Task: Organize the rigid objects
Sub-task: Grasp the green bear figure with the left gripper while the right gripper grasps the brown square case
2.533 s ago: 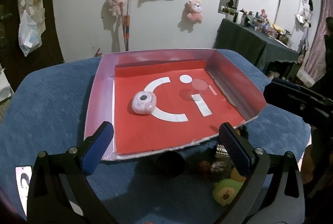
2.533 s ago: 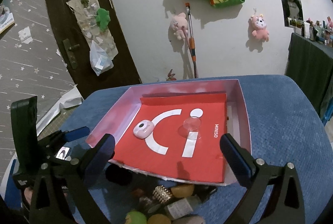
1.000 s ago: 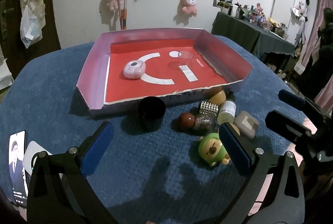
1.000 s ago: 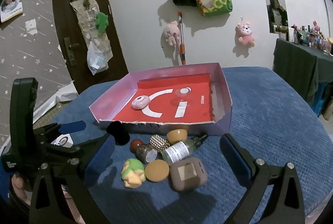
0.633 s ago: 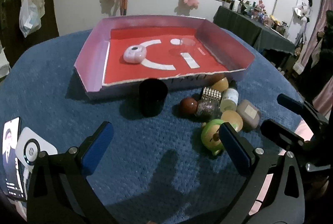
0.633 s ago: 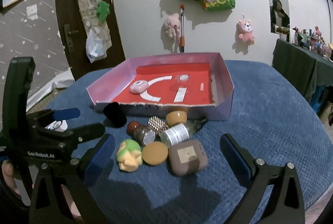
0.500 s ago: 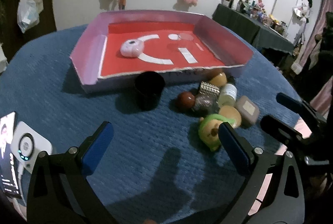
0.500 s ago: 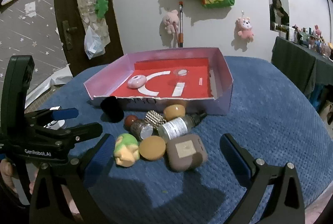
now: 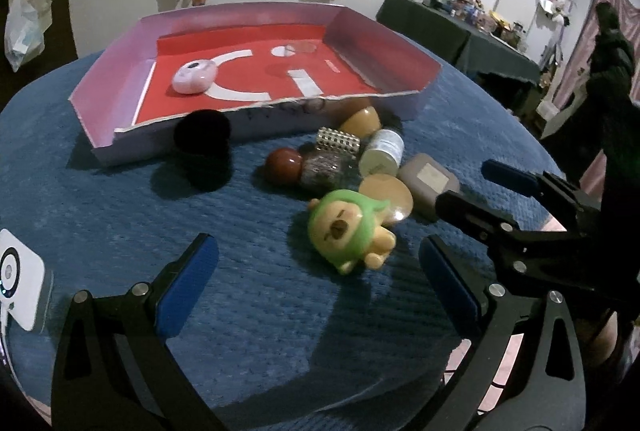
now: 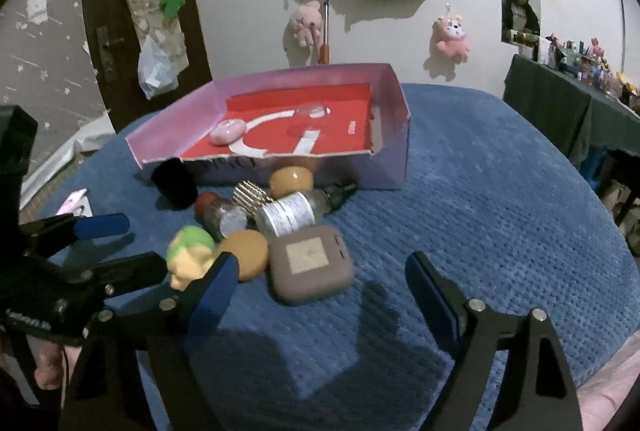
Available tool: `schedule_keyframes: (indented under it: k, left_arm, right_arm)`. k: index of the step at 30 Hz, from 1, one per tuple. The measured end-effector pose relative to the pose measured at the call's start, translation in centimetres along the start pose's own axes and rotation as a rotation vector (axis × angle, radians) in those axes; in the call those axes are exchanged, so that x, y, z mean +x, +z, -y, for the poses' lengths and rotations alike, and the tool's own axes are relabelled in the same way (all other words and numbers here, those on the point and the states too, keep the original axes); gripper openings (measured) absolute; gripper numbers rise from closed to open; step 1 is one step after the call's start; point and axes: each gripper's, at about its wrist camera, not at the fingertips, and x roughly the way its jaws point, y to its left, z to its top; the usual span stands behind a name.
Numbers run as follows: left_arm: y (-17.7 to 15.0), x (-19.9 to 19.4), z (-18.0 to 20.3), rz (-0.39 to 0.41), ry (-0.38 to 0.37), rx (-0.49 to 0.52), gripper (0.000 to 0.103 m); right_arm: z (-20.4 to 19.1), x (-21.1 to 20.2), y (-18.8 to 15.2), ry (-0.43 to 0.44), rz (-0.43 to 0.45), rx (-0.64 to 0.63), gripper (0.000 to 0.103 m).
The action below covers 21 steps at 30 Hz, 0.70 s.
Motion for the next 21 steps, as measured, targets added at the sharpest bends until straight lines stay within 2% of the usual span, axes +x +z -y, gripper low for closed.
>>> schedule_keyframes:
  k: [4,9,11,14,21]
  left_arm:
    - [-0.1,0.7,0.2,-0.008,0.0,0.007,0.098]
    - [-0.3,1.3,0.2,-0.014,-0.005,0.01,0.082]
    - [-0.3,1.6,0.1,-0.018,-0.003,0.013,0.079]
    - [-0.4,1.5,0.3,-0.01,-0.004,0.024,0.078]
    - [-0.2,2.0,0.4,0.003,-0.012,0.04,0.077]
  right_arm:
    - [0.4,0.3,-0.2,0.003,-0.013,-0.001,0.084]
    - [0.4,0.8,-0.2,0.004,-0.032,-0.02,0.079]
    - [0.3,1.1,-0.3,0.011,-0.043,-0.026,0.077]
    - [0.2,1.6,-0.4,0.021,-0.055,-0.029,0.073]
    - [0.2,2.4,-0.2,0.017,-0.067,-0.033,0.072]
